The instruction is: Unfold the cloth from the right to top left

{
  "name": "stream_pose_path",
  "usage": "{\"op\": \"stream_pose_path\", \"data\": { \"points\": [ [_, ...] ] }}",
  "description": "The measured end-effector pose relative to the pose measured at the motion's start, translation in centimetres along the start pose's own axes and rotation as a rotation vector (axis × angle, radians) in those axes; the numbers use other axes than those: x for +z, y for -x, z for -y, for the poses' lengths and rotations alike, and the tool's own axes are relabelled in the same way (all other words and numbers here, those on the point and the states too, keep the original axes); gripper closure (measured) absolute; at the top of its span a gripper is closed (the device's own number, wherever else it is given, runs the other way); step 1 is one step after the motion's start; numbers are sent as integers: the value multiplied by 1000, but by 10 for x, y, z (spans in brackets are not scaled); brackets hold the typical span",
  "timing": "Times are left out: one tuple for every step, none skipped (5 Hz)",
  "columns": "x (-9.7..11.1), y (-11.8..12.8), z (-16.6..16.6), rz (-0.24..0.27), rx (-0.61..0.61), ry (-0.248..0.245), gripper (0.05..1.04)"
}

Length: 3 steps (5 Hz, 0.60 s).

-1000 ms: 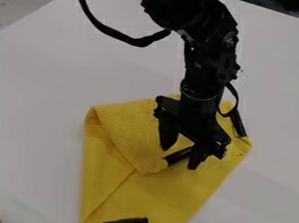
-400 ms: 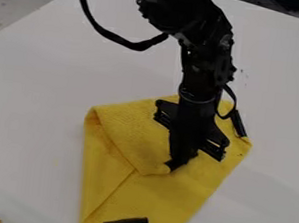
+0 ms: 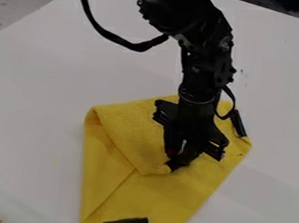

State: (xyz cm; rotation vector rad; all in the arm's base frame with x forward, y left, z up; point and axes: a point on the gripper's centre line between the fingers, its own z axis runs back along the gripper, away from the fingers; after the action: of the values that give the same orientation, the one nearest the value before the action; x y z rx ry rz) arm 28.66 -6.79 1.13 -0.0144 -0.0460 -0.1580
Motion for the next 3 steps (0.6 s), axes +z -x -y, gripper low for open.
{"op": "stream_pose_path", "data": {
  "points": [
    [0, 0, 0, 2, 2, -1, 253],
    [-1, -3, 3, 24, -5, 17, 125],
    [-4, -2, 2, 34, 2, 24, 405]
  ]
}}
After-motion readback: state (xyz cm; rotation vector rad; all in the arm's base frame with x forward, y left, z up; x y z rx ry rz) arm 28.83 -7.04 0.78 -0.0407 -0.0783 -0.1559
